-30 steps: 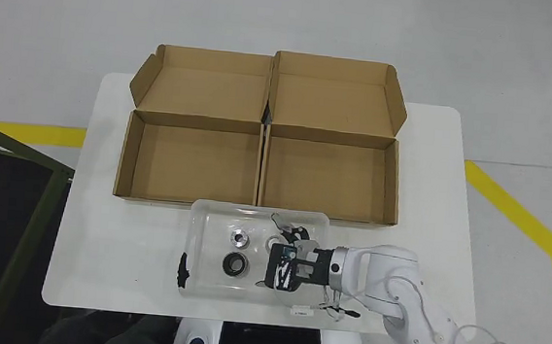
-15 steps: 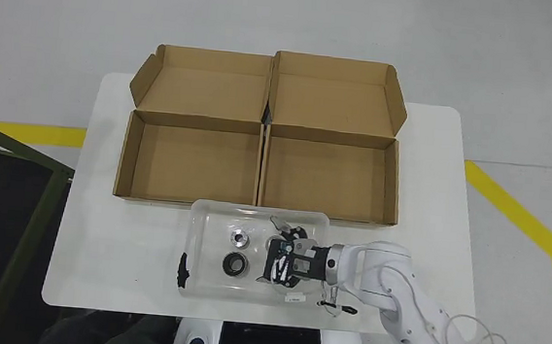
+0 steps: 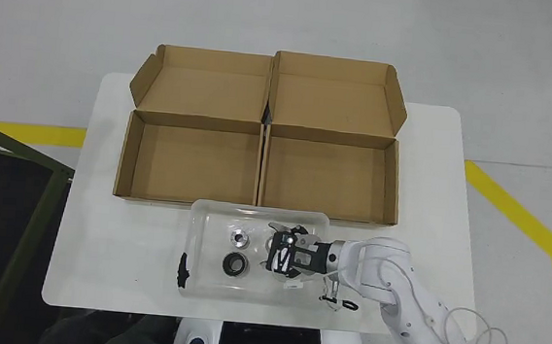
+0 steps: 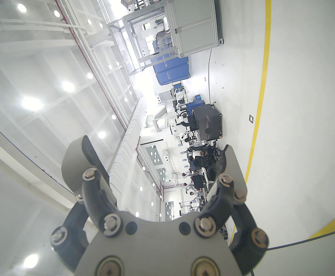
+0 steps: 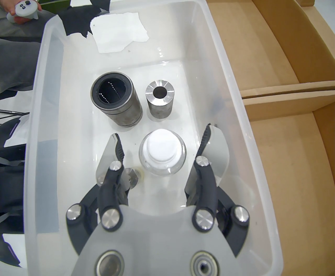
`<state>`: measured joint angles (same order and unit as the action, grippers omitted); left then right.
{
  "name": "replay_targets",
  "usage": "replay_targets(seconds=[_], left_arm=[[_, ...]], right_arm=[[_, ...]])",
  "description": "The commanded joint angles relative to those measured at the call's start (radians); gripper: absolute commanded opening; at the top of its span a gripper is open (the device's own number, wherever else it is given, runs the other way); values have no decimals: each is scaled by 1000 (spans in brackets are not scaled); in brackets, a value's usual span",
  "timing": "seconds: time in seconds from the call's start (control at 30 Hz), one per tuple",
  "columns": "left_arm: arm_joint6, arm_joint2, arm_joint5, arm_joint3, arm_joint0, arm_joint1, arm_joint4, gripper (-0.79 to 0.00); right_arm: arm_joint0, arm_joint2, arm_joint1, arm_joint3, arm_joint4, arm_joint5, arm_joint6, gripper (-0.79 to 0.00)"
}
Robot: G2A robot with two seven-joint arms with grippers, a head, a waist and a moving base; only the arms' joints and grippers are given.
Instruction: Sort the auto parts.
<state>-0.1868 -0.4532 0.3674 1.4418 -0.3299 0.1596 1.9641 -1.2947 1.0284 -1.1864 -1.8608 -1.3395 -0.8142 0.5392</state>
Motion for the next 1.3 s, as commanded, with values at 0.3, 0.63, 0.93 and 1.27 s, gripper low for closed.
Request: replay_targets(seconds=[0.3,0.63,0.93,1.27], left_arm=[[0,0,0,0,0,0,0,0],[0,0,0,0,0,0,0,0],[0,0,0,0,0,0,0,0],[0,0,0,0,0,0,0,0]], right_arm=[[25,-30,4,-11,0,-5,19,-785],[34,-20,12,-87,7,-15,-20,-785],[38,28,27,-149,46,-72,-63,-785],[97,45,30,-171,118,-87,-147,-785]])
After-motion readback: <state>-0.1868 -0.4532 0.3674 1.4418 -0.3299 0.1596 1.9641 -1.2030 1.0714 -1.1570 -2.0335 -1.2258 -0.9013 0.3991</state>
